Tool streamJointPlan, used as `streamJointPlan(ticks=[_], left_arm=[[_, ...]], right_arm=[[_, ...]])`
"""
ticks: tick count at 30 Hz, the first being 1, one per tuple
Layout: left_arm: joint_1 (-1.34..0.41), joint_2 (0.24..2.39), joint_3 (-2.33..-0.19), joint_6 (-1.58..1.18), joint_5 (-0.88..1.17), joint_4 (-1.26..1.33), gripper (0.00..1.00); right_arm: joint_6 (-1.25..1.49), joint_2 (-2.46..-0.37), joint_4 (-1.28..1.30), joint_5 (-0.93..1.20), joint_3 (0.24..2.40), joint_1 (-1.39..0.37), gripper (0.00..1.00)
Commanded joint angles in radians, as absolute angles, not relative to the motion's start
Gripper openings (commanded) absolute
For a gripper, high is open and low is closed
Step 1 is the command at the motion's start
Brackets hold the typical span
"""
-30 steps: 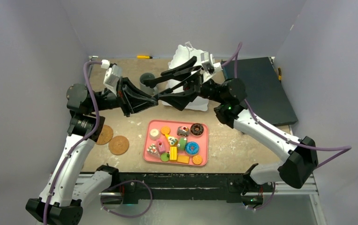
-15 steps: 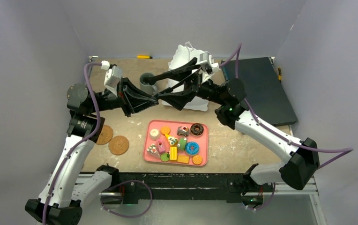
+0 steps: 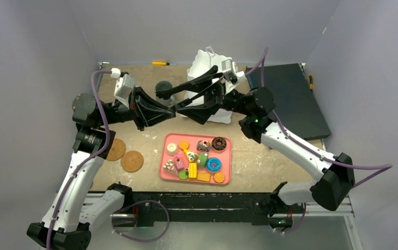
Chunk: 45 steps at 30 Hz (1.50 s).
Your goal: Serve the afternoon tea
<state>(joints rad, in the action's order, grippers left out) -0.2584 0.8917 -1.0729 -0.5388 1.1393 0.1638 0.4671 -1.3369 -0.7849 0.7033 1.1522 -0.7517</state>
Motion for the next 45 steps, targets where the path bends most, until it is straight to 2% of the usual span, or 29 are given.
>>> streamJointPlan(ticks=[1,6,15,25,27,29,30,31,32,34,36,41,45], left_arm=[[-0.264,0.885,-1.117,-0.549,1.155,0.193,0.00],[-0.264,0.883,-1.115,-0.553,1.167,0.189,0.00],[-0.264,0.891,-1.118,-0.564,1.159,0.205,0.00],[-0.264,0.901,-1.123,-0.522,1.159,0.162,0.01],[-0.264,0.907,-1.136,-0.472,1.155,0.095,0.19],[-0.263,0.914,-1.157,-0.413,1.144,0.015,0.44],[-0.264,0.919,-1.174,-0.365,1.138,-0.036,0.62],[-0.264,0.927,-1.196,-0.317,1.121,-0.102,0.75],[-0.263,0.937,-1.231,-0.264,1.099,-0.173,0.84],[-0.263,0.966,-1.315,-0.172,1.059,-0.324,0.91],[-0.262,0.998,-1.400,-0.096,1.019,-0.464,0.93],[-0.263,1.053,-1.563,0.084,0.919,-0.754,0.97],[-0.263,1.083,-1.605,0.191,0.796,-0.901,0.99]], right_arm=[[0.522,-1.319,-0.891,0.795,1.185,-0.752,0.86],[0.600,-1.294,-0.986,0.863,1.159,-0.696,0.85],[0.609,-1.345,-0.954,0.879,1.204,-0.699,0.82],[0.557,-1.342,-0.876,0.878,1.235,-0.696,0.67],[0.544,-1.334,-0.863,0.867,1.233,-0.696,0.65],[0.519,-1.321,-0.832,0.843,1.224,-0.696,0.63],[0.507,-1.313,-0.817,0.830,1.216,-0.697,0.62],[0.493,-1.303,-0.799,0.822,1.207,-0.696,0.62],[0.480,-1.295,-0.779,0.814,1.200,-0.697,0.62],[0.428,-1.268,-0.716,0.795,1.188,-0.696,0.63],[0.375,-1.236,-0.661,0.763,1.167,-0.696,0.63],[0.268,-1.157,-0.508,0.717,1.139,-0.676,0.63],[0.221,-1.067,-0.445,0.678,1.068,-0.645,0.63]])
